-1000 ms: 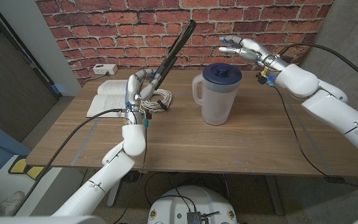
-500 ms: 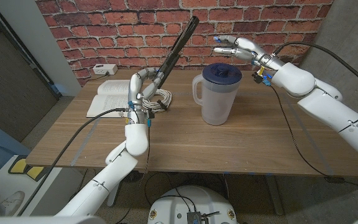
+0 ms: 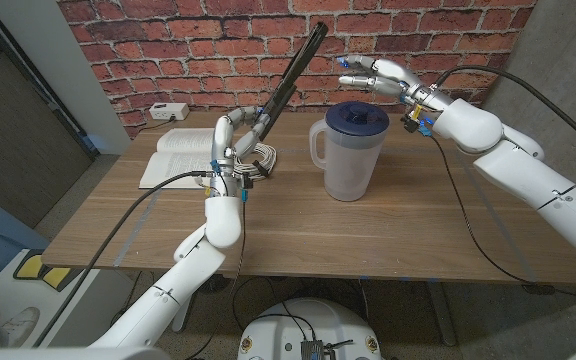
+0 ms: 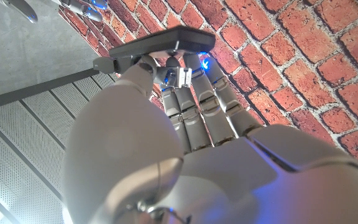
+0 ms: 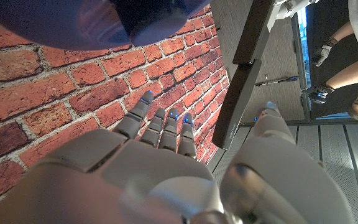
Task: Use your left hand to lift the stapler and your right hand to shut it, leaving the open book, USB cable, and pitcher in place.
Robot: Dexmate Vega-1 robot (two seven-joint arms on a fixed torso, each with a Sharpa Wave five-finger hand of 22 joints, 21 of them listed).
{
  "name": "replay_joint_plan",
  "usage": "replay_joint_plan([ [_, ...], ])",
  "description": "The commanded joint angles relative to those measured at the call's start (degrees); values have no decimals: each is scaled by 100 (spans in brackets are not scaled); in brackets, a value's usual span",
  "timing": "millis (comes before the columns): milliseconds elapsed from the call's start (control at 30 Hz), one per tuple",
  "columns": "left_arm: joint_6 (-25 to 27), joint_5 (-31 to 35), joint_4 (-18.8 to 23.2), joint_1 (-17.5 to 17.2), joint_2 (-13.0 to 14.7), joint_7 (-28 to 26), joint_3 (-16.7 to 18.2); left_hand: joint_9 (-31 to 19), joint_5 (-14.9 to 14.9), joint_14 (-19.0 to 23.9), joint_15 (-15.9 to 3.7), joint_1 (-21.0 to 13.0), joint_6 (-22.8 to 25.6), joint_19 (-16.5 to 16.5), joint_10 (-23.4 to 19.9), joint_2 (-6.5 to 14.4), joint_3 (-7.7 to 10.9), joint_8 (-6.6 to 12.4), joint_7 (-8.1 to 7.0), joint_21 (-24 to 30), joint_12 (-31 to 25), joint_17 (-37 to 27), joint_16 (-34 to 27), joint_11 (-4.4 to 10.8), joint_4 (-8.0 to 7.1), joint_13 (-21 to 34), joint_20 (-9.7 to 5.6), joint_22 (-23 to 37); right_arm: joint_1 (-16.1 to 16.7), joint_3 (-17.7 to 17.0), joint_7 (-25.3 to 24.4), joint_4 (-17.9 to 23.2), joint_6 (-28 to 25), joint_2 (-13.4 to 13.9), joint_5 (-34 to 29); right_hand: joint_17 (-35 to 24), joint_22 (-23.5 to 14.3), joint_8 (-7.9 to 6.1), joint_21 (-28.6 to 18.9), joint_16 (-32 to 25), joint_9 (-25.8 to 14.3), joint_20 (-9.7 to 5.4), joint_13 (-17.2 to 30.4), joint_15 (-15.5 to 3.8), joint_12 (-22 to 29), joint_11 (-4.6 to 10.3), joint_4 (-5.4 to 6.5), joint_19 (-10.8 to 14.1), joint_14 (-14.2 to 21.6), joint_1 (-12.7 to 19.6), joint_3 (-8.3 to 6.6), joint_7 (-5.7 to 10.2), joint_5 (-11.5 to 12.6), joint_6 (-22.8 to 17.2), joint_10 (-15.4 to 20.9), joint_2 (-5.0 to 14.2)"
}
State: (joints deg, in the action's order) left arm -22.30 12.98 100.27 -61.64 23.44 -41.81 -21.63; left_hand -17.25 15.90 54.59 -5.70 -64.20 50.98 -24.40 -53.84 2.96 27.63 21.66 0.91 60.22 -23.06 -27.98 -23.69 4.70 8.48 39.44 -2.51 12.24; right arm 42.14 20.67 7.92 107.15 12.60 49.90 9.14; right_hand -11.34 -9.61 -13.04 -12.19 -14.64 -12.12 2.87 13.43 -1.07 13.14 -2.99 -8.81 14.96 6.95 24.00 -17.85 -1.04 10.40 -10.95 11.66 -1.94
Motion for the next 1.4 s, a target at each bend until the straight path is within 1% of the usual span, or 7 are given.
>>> replay_joint_plan([
  [33,-74,-156,36,31,-2,295,-32,-117,-16,176,-703,-345,327,41,-253,369,159,13,-348,60,25,-53,-12,222,151,45,-294,-5,-156,94,147,-36,90,-76,-10,-25,-21,14,-53,-55,-23,-20,4,-59,15,-22,7,99,118,84,-10,-38,-16,-8,38,15],
  [267,-106,-219,73,-8,5,376,-6,-108,-39,192,-725,-368,348,46,-283,358,160,10,-350,108,33,-61,-8,235,158,61,-306,-26,-197,133,192,-16,68,-94,-36,-173,-37,22,-36,-238,-14,-14,14,-274,78,48,72,207,428,81,-3,-22,-17,-10,239,123],
  [867,-335,-329,47,4,18,580,37,-114,-80,209,-717,-367,363,87,-299,354,166,7,-350,206,83,-66,25,233,136,86,-308,-68,-257,202,277,159,-26,-88,-142,-299,-43,5,10,-287,-9,2,36,-290,91,54,74,175,378,99,14,-13,-20,-54,288,147],
  [1067,-374,-312,75,-1,6,644,22,-106,-89,207,-712,-372,365,98,-298,353,171,-2,-354,233,92,-67,37,231,139,107,-304,-79,-277,221,334,172,-24,-77,-149,-364,-45,10,34,-316,-8,39,55,-344,83,137,75,148,358,110,22,12,-21,-37,265,161],
  [1300,-405,-315,106,-6,-18,714,7,-100,-98,261,-732,-368,372,88,-303,352,182,-7,-339,276,107,-56,40,225,135,121,-306,-89,-317,253,437,112,45,-84,-111,-420,-48,14,54,-317,-12,90,77,-328,90,168,82,114,278,96,45,64,-24,-19,266,152],
  [1367,-392,-327,123,-2,-13,752,6,-97,-102,249,-727,-374,371,92,-317,346,178,-10,-338,284,106,-65,40,221,142,124,-309,-91,-321,255,450,101,71,-87,-106,-435,-48,13,55,-323,-14,92,84,-339,93,198,84,113,272,92,53,76,-25,-15,268,147],
  [1400,-387,-326,128,0,-13,763,6,-96,-104,261,-730,-378,376,92,-325,345,179,-10,-335,291,106,-67,36,231,144,127,-306,-92,-322,256,451,99,83,-87,-114,-459,-49,6,61,-333,-19,99,97,-344,103,263,84,102,262,92,60,138,-25,-23,284,146],
])
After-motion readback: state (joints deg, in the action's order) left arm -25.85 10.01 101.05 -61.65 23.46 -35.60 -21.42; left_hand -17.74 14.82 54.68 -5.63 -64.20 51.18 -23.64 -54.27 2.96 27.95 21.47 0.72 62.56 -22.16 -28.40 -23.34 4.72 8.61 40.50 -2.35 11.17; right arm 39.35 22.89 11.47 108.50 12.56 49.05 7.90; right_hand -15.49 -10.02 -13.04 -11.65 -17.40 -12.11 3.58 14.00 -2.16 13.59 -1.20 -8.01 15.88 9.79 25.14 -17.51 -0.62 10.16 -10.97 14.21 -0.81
